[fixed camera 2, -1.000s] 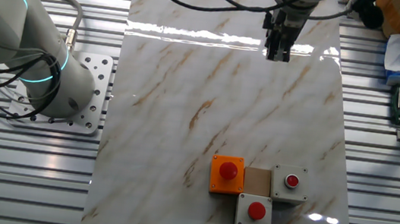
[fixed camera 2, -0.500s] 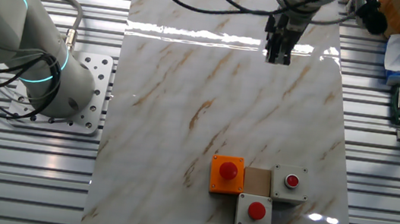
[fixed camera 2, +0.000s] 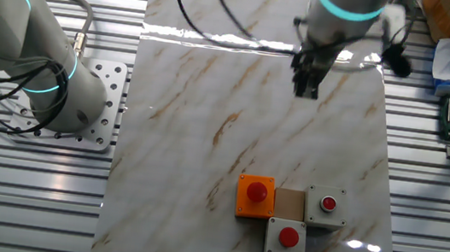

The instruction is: Approach and touch the side of the small block

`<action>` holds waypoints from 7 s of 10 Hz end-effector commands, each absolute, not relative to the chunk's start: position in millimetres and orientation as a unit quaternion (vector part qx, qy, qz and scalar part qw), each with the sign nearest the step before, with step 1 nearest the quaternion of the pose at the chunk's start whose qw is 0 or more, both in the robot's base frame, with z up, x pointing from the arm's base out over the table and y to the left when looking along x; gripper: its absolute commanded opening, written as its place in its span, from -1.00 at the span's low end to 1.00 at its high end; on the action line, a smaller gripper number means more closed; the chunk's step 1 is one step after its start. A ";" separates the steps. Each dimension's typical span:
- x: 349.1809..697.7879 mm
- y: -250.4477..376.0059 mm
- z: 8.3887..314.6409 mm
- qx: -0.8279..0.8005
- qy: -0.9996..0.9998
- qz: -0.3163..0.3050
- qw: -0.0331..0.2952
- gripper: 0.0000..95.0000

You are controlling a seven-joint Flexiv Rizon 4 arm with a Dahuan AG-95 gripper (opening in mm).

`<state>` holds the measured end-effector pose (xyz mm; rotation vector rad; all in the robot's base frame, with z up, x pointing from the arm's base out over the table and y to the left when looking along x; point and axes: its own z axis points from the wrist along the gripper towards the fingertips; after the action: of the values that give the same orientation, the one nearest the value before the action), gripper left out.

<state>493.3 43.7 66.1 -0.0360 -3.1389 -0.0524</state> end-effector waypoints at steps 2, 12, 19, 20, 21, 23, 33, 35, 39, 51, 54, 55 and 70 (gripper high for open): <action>471.6 35.0 19.3 0.009 -1.000 -0.016 -0.002 -1.00; 460.9 31.8 29.0 0.024 -1.000 -0.015 -0.002 -1.00; 473.9 -83.8 46.0 0.069 -0.997 -0.019 -0.002 -1.00; 476.9 -88.1 42.7 0.071 -0.997 -0.018 -0.002 -1.00; 478.3 -88.2 41.9 0.071 -0.997 -0.018 -0.002 -1.00; 478.5 -88.3 41.7 0.072 -0.997 -0.019 -0.003 -1.00; 490.9 -102.0 46.8 0.079 -0.997 -0.018 -0.002 -1.00; 491.8 -109.5 46.5 0.081 -0.997 -0.018 -0.002 -1.00; 494.9 -119.3 46.0 0.086 -0.996 -0.018 -0.002 -1.00; 499.8 -119.5 48.4 0.077 -0.997 -0.021 -0.002 -1.00; 499.9 -119.6 48.3 0.077 -0.997 -0.020 0.000 -1.00; 499.9 -119.6 48.3 0.078 -0.997 -0.020 0.000 -1.00; 498.7 -128.5 46.0 0.109 -0.994 -0.015 -0.001 -1.00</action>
<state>498.0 -129.4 45.8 0.3468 -3.1226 -0.0495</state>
